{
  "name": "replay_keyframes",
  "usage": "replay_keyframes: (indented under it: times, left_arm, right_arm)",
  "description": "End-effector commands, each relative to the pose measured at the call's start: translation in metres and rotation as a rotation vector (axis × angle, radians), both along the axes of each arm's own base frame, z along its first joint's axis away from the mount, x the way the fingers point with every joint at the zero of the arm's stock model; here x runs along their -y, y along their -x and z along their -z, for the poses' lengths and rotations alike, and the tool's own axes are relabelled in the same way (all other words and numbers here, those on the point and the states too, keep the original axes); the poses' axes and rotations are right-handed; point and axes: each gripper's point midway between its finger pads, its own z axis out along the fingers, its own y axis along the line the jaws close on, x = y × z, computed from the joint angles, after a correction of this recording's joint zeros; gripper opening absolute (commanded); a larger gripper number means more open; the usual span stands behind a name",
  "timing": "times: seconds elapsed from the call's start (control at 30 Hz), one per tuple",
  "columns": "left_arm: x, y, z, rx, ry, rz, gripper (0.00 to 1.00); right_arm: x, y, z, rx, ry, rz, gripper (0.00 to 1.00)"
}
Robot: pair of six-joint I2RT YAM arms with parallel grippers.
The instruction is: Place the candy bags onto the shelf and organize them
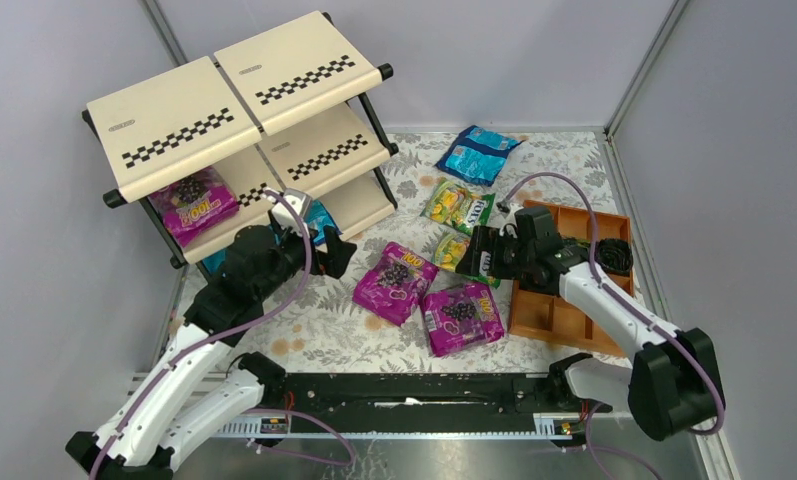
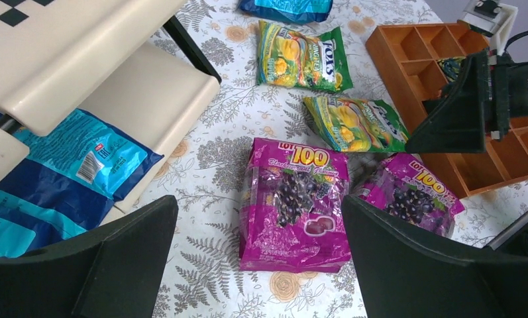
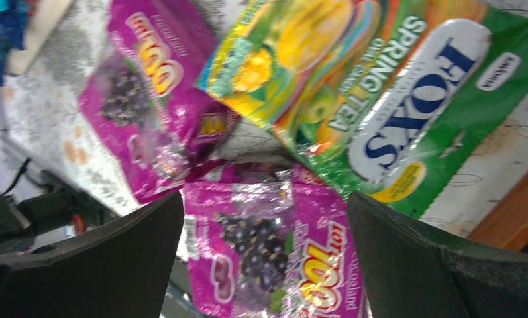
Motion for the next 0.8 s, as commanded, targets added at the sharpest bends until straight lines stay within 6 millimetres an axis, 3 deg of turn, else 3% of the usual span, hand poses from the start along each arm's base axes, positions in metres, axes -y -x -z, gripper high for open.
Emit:
replay_keyframes:
  times: [0.0, 0.13, 0.3, 0.4, 0.57, 0.77]
  left_arm:
    - [0.001, -0.002, -0.007, 0.031, 0.022, -0.003, 0.99]
    - [0.000, -0.002, -0.008, 0.037, 0.021, -0.008, 0.99]
    - [-0.002, 0.000, -0.012, 0.056, 0.027, -0.012, 0.99]
    - [-0.002, 0.001, -0.014, 0.064, 0.034, -0.008, 0.99]
    - [-0.001, 0.002, -0.015, 0.068, 0.037, 0.001, 0.99]
    - [0.000, 0.004, -0.017, 0.074, 0.045, 0.015, 0.99]
  right_arm:
    - [0.014, -0.021, 0.015, 0.032, 0.136, 0.024, 1.00]
    - [0.031, -0.033, 0.027, 0.080, 0.396, 0.009, 1.00]
    - [0.020, -0.030, 0.028, 0.256, 0.659, -0.048, 1.00]
    - [0.029, -0.037, 0.024, 0.366, 0.879, -0.031, 1.00]
    - [0.013, -0.042, 0.022, 0.508, 1.089, -0.130, 0.99]
    - [-0.002, -0.058, 0.034, 0.545, 1.267, -0.204, 0.91]
